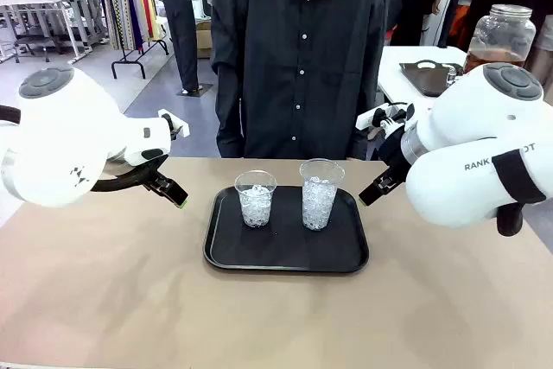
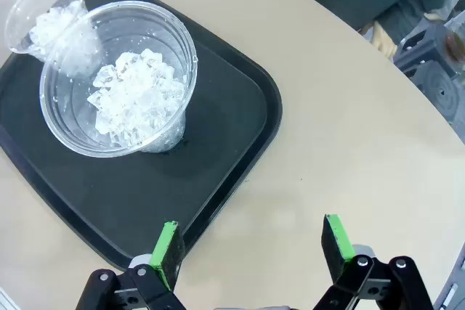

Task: Pour the drink into the iced cup.
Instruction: Pick up the iced cup indicated by the human and present it to them.

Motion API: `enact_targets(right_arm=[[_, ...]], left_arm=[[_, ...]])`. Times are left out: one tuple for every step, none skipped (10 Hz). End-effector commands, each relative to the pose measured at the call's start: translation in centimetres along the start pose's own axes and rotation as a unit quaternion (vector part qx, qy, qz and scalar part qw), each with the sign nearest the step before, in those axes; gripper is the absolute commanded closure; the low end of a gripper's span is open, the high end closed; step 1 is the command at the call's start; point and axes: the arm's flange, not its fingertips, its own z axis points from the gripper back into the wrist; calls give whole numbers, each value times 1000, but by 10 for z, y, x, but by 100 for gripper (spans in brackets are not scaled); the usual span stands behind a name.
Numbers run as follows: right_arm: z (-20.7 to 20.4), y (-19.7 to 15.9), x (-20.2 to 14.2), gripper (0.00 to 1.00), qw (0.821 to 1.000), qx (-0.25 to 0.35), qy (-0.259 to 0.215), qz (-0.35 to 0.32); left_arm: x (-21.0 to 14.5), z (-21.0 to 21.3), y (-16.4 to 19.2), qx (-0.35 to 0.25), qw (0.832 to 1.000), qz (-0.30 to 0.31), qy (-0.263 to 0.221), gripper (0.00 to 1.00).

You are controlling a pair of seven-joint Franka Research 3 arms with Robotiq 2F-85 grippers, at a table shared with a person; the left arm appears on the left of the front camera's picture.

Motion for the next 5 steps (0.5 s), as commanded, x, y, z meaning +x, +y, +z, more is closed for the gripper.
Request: enact_targets(right_arm=[[2,0,1,0,1000,-1,-2,0],[2,0,1,0,1000,-1,-2,0],[2,0,1,0,1000,-1,-2,0],[2,0,1,0,1000,-1,-2,0],[2,0,1,0,1000,-1,-2,0]], left_arm=[[1,2,0,1,1000,-2,-4,0],[1,2,0,1,1000,-2,-4,0],[1,2,0,1,1000,-2,-4,0],[1,2,0,1,1000,-2,-4,0],[1,2,0,1,1000,-2,-4,0]])
